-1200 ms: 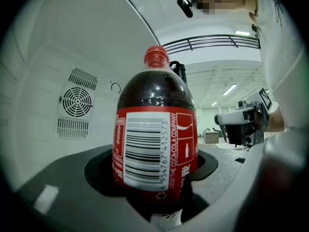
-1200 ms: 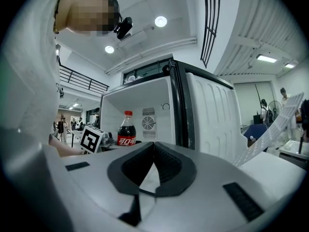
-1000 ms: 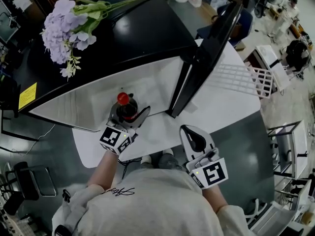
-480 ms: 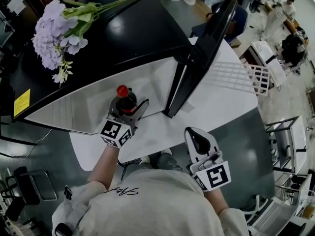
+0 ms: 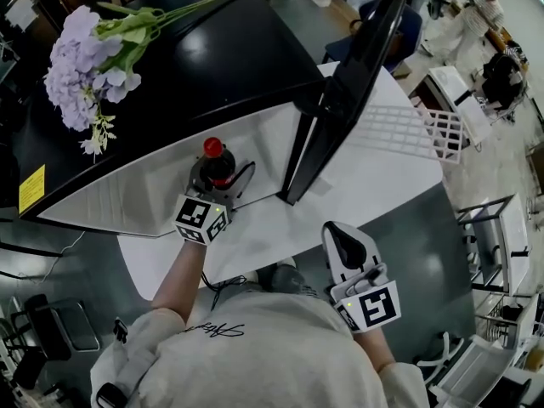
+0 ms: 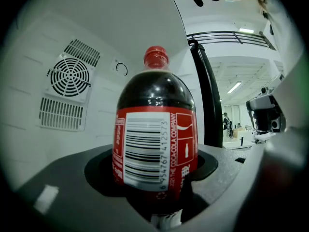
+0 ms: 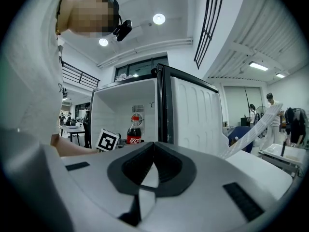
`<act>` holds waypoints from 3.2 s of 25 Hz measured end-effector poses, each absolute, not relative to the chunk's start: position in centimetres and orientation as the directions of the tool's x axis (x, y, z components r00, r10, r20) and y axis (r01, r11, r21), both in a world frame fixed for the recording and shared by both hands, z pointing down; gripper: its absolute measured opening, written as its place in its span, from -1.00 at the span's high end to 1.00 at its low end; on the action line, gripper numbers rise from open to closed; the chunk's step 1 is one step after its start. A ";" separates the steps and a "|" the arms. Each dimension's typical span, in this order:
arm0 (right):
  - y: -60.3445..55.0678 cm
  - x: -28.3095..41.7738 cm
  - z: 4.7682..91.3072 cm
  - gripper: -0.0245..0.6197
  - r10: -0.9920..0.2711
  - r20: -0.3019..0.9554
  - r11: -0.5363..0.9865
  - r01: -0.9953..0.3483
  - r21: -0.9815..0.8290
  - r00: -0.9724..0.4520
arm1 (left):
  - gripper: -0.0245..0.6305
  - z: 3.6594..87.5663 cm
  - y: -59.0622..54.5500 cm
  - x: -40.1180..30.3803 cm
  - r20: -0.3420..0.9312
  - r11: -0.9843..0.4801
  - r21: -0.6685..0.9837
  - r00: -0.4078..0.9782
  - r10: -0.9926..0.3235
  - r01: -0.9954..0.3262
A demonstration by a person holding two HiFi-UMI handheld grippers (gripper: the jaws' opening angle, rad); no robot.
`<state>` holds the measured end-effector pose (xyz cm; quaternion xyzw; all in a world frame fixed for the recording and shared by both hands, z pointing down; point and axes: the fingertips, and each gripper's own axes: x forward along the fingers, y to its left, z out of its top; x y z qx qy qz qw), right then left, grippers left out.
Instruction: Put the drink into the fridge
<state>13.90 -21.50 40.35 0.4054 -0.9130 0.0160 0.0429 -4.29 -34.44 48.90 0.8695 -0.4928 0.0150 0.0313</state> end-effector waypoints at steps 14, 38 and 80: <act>-21.4 14.5 40.7 0.89 -0.760 0.112 0.644 -0.765 -0.002 -0.640 | -0.05 50.1 -37.9 -5.4 0.065 -0.503 0.030 0.503 -0.862 -0.864; -21.6 15.4 41.4 0.89 -0.790 0.138 0.604 -0.797 0.011 -0.597 | -0.05 51.3 -42.8 -7.4 0.049 -0.445 0.079 0.449 -0.892 -0.892; -20.8 15.4 40.8 0.89 -0.773 0.091 0.631 -0.776 -0.002 -0.628 | -0.06 51.6 -41.5 -8.0 0.099 -0.365 0.027 0.366 -0.925 -0.930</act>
